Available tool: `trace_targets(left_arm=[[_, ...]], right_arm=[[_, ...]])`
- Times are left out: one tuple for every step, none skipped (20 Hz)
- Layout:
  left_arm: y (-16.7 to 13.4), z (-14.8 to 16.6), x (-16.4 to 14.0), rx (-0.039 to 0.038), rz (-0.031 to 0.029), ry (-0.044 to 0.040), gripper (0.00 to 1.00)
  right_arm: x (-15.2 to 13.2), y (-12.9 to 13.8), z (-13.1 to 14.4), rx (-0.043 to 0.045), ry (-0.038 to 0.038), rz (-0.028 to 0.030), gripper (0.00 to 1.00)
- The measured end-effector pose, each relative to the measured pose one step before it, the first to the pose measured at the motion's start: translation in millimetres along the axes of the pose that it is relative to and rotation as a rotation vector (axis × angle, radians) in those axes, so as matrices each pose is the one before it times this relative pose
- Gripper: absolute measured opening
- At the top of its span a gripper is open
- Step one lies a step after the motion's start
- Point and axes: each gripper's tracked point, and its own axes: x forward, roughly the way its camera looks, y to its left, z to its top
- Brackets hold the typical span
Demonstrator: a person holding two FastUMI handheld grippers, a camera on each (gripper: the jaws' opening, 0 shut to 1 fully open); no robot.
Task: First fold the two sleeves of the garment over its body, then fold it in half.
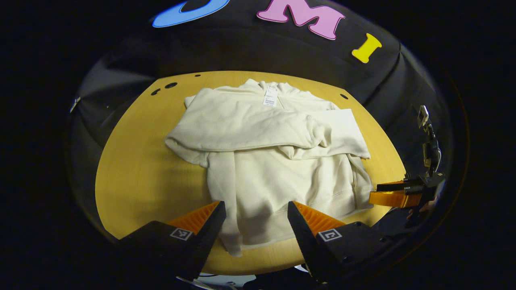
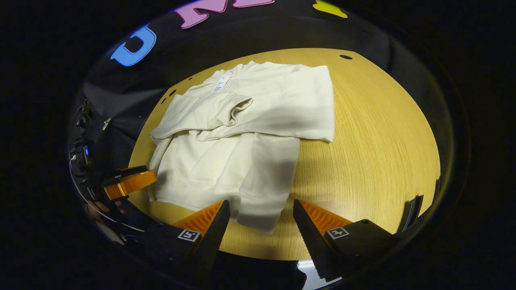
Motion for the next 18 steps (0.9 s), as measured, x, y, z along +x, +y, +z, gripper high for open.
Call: trace_targets(left_arm=[[2.15,-2.85,1.6,0.00672,0.00525,0.00924,0.98],[1.04,-1.66,3.49,0.00527,0.00232,0.00935,0.98],[1.97,-1.58,4.42,0.00544,0.00676,0.01071,0.98],[0.47,-3.8,3.78,0.00434,0.00574,0.01657,0.98],[0.65,-2.22,3.97,0.00691,0.00685,0.01466,0.93],[1.91,-3.45,4.36,0.00929,0.01016,0.01823,0.98],[2.42,-2.52,3.25,0.01123,0.01246,0.0147,0.98],[1.24,0.94,1.92,0.01263,0.01247,-0.00108,0.98],[1.15,1.27,1.37,0.00859,0.00877,0.00002,0.96],[0.08,-2.42,0.29,0.00606,0.00904,0.00304,0.95],[2.29,-1.39,1.35,0.0044,0.01199,0.00374,0.95],[2.86,-2.62,-0.53,0.00559,0.02125,0.00888,0.95],[0.79,0.86,1.84,0.01293,0.01696,-0.00567,0.95],[-1.02,-0.08,0.61,0.00884,0.01804,-0.00504,0.94],[-1.69,1.82,0.88,0.00312,0.00529,-0.01017,0.94],[-1.06,-1.04,0.97,-0.00291,0.00089,-0.00338,0.94],[-2.2,1.0,-0.33,0.00678,-0.01143,-0.00686,0.95],[-0.94,-0.95,0.17,0.0168,-0.01083,0.00213,0.91]], right_arm=[[3.57,0.03,-0.52,-0.00019,0.00391,-0.00773,0.97],[3.3,-1.06,-1.18,-0.00193,0.00388,-0.00998,0.97],[2.72,-1.33,-0.01,0.00023,0.00462,-0.00961,0.97],[3.18,0.0,1.46,0.00373,0.00035,-0.00712,0.97],[3.99,0.4,1.16,0.00074,0.00192,-0.00698,0.98],[3.76,0.17,-0.1,-0.00376,0.00883,-0.00688,0.97],[2.54,0.87,-2.21,-0.00553,0.01105,-0.00558,0.98],[2.42,1.97,-2.5,-0.00877,0.01473,-0.00478,0.97],[0.66,0.81,3.88,-0.02049,-0.01637,-0.00951,0.97],[2.63,0.6,-1.64,-0.02044,0.00978,-0.00695,0.96],[0.82,-3.68,-0.14,-0.02171,0.00266,-0.02374,0.96],[1.43,-0.08,-1.36,-0.0137,0.0151,-0.01327,0.96],[1.13,-0.09,-0.18,-0.01202,0.00708,-0.01635,0.94],[1.62,-0.7,-1.62,-0.01916,0.00854,-0.02681,0.94],[0.93,-1.42,-1.56,-0.03701,0.0102,-0.02715,0.94],[-0.08,5.18,1.03,-0.02825,0.0016,0.00254,0.91],[1.93,6.46,0.45,-0.01455,0.009,0.02283,0.91],[-0.61,4.17,0.73,-0.00807,0.00504,0.01801,0.78]])
